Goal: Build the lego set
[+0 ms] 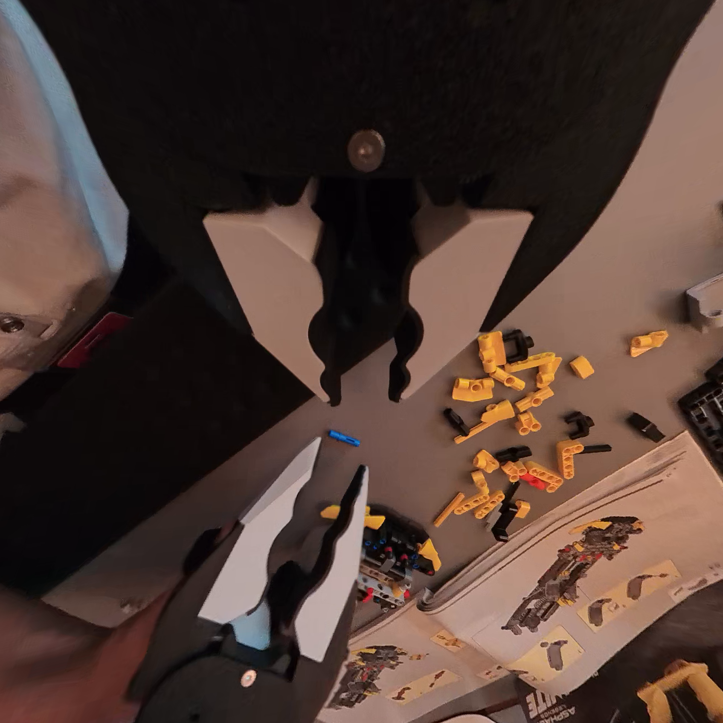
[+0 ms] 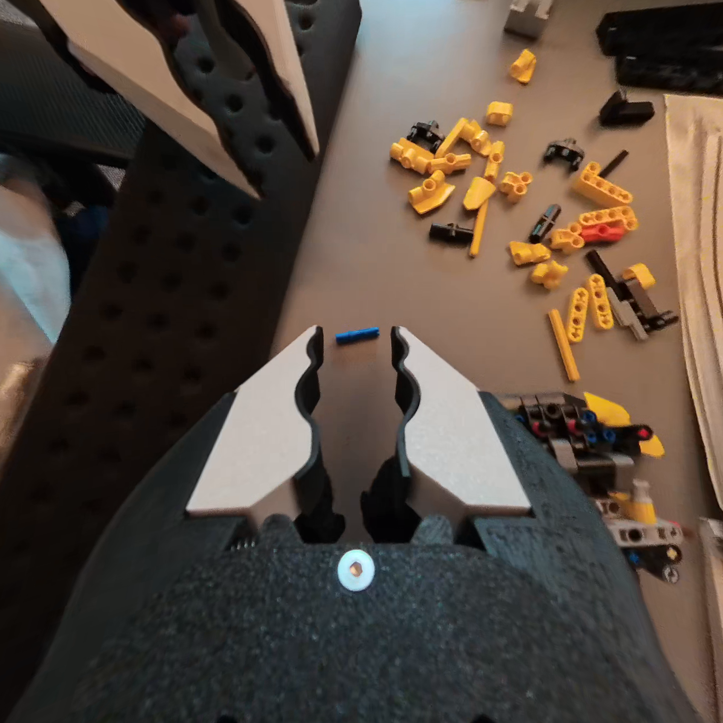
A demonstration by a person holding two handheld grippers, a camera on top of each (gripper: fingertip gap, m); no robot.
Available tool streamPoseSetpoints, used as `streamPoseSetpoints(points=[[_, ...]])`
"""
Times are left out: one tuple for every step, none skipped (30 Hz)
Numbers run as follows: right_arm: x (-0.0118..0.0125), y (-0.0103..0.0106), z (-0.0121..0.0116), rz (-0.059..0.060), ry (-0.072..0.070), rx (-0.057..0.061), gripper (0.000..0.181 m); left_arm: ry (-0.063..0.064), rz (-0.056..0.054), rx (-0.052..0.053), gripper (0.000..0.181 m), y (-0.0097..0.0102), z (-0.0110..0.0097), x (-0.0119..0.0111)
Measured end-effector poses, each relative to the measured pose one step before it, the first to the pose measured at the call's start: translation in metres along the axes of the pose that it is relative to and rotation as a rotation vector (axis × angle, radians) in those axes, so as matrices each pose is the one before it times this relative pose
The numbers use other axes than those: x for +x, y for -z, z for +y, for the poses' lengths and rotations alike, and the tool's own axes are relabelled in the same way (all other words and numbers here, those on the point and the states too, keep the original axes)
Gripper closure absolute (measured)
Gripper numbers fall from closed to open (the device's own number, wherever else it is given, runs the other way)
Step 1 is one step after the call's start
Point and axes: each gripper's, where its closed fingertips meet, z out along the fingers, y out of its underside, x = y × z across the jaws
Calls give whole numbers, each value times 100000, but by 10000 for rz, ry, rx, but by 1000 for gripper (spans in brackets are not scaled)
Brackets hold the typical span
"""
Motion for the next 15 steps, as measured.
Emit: streamPoseSetpoints(points=[[-64,-415,145,45,237,-177,147,-204,5,39,157,153,161,160],[8,-364,250,87,244,-246,150,-202,43,89,158,111,66,235],[-31,-260,233,28,177,-220,152,-192,95,74,158,50,24,292],[-3,-40,-160,-11,-4,60,155,-196,68,52,158,5,4,210],[128,-63,93,19,-82,-51,157,-244,17,18,158,-38,-11,137],[-27,-35,-35,-122,-179,79,157,-335,-48,-22,158,-52,-23,46],[-98,-36,-35,-178,-182,57,157,-432,-153,-24,158,-86,-68,-67],[-106,-52,-83,-156,-168,36,157,-507,-209,-29,158,-116,-126,-140],[-9,-19,-101,-46,-179,21,158,-579,-288,-23,158,-144,-199,-243],[-9,78,-264,-44,-238,112,158,-636,-435,-57,158,-176,-193,-480],[-119,243,-571,-117,-330,314,158,-760,-438,-153,157,-261,-116,-459],[-157,436,-796,-148,-418,415,158,-915,-428,-145,156,-286,-158,-356],[-97,559,-944,-105,-463,482,158,-1061,-488,-153,154,-330,-182,-344],[-331,596,-1048,-225,-463,523,158,-1131,-543,-101,151,-322,-299,-349],[-436,552,-1098,-246,-467,562,158,-1014,-373,19,150,-303,-422,-94]])
